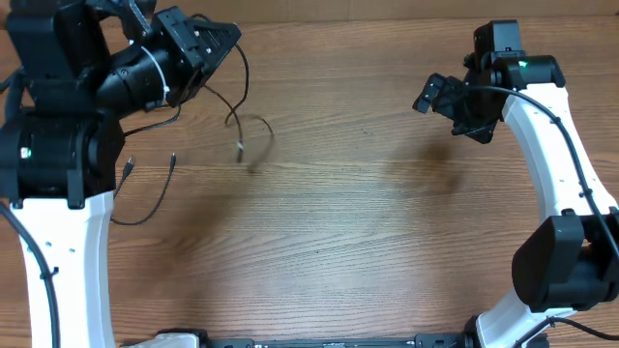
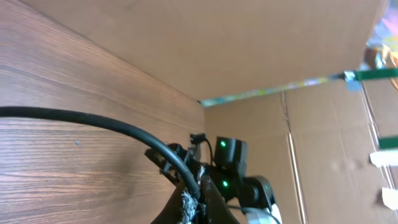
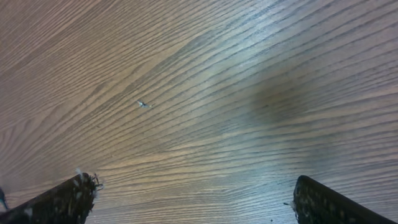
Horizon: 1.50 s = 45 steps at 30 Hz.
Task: Untangle cables
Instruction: 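Carry the cable left with the left gripper and release the right, then lay the cable down at the lower left with the left gripper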
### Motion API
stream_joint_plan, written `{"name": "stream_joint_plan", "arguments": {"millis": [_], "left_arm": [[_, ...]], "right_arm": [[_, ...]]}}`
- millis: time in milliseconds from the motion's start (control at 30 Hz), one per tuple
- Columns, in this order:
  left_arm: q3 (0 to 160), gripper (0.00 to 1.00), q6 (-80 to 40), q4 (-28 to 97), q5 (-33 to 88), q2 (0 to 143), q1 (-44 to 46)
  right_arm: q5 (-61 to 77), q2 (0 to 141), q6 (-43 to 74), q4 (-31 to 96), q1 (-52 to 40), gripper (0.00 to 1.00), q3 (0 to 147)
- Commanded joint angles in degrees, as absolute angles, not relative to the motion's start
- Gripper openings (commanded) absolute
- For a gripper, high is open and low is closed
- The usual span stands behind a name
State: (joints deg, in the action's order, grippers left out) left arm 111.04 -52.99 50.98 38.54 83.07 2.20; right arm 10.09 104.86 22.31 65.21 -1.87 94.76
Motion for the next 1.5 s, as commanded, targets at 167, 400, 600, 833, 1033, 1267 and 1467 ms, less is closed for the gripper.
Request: {"name": "stream_joint_plan", "arguments": {"millis": [167,400,600,833,1033,1267,1467], "left_arm": [[111.28,0.04,-59.57,60.99,28.82,83.09,-3.44],[111.28,0.04,-69.12,83.24,16.75,83.09,-13.13],[111.26,0.04,-70.96,93.54,10.92,83.09,-20.97],[111.0,0.04,-71.81,96.82,0.19,83.09,-28.18],[109.58,0.04,-73.91,96.82,-5.61,83.13,-30.11],[102.65,0.04,-82.17,96.79,-14.41,83.13,-30.59],[96.51,0.04,-89.93,96.47,-21.45,83.15,-34.68]], "right_arm": [[9.87,102.87,22.5,65.71,-1.8,1.0,95.59],[9.87,102.87,22.52,65.56,-1.8,1.0,95.59],[9.87,102.87,22.5,65.01,-1.8,1.0,95.59],[9.87,102.87,22.5,64.77,-1.8,1.0,95.59],[9.87,102.87,22.5,64.6,-1.8,1.0,95.59],[9.87,102.87,22.5,64.62,-1.8,1.0,95.59],[9.87,102.87,22.5,64.64,-1.8,1.0,95.59]]}}
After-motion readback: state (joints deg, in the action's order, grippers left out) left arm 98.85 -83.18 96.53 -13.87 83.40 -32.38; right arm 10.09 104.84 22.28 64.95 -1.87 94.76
